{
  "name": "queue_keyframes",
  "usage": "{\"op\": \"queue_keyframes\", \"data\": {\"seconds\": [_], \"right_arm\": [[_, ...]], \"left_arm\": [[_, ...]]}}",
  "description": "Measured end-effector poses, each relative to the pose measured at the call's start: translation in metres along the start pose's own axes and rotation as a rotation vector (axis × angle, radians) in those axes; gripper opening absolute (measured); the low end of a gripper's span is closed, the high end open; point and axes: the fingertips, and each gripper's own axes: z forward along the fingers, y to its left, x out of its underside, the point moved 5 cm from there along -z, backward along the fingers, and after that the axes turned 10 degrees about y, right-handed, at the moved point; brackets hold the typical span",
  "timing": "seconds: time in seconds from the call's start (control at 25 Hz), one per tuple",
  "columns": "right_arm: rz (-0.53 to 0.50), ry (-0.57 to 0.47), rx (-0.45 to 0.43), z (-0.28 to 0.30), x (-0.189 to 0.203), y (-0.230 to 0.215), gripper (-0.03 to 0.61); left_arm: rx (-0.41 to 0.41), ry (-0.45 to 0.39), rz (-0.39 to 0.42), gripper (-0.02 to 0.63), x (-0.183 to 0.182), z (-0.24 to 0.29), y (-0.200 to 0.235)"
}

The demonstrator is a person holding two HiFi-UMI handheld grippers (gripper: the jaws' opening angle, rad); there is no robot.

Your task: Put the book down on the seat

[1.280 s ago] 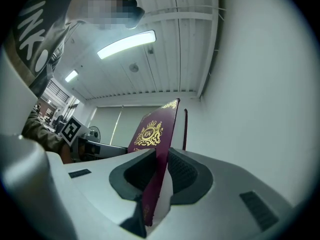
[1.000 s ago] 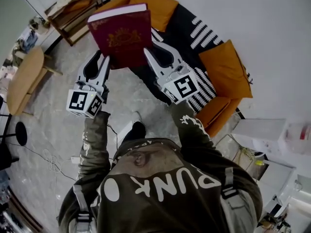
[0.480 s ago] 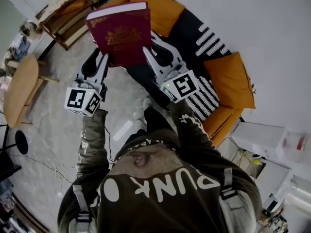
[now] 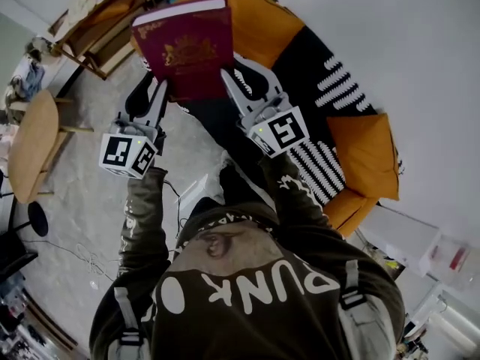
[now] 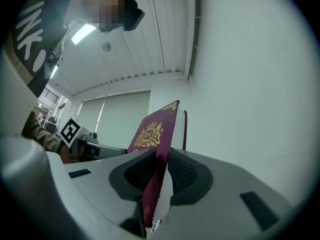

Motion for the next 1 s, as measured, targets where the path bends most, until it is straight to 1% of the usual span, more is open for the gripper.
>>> {"op": "queue_keyframes", "data": {"seconds": [0.08,0.16,0.28,0.4,0.52,0.68,1.0], "right_arm": [[-0.004,0.026,-0.013,0.014,0.011,-0.021,0.067],[-0.004,0.037,-0.017,0.023,0.019,-0.029,0.067],[0.012,0.057,-0.015,0.029,0.033,-0.032,0.067],[0.038,0.090,-0.007,0.039,0.062,-0.061,0.067],[0.080,0.150,0.009,0.073,0.115,-0.092,0.067],[0.120,0.222,0.030,0.115,0.188,-0.117,0.067],[0.244,0.370,0.096,0.152,0.343,-0.168,0.067]], "left_arm": [[-0.002,0.016,-0.007,0.121,0.000,0.023,0.010],[-0.002,0.023,-0.018,0.121,0.004,0.032,0.017],[0.000,0.039,-0.034,0.121,0.018,0.040,0.024],[0.011,0.069,-0.045,0.121,0.042,0.077,0.033],[0.028,0.131,-0.089,0.121,0.087,0.124,0.064],[0.047,0.197,-0.153,0.123,0.156,0.170,0.106],[0.093,0.335,-0.235,0.121,0.294,0.262,0.149]]}}
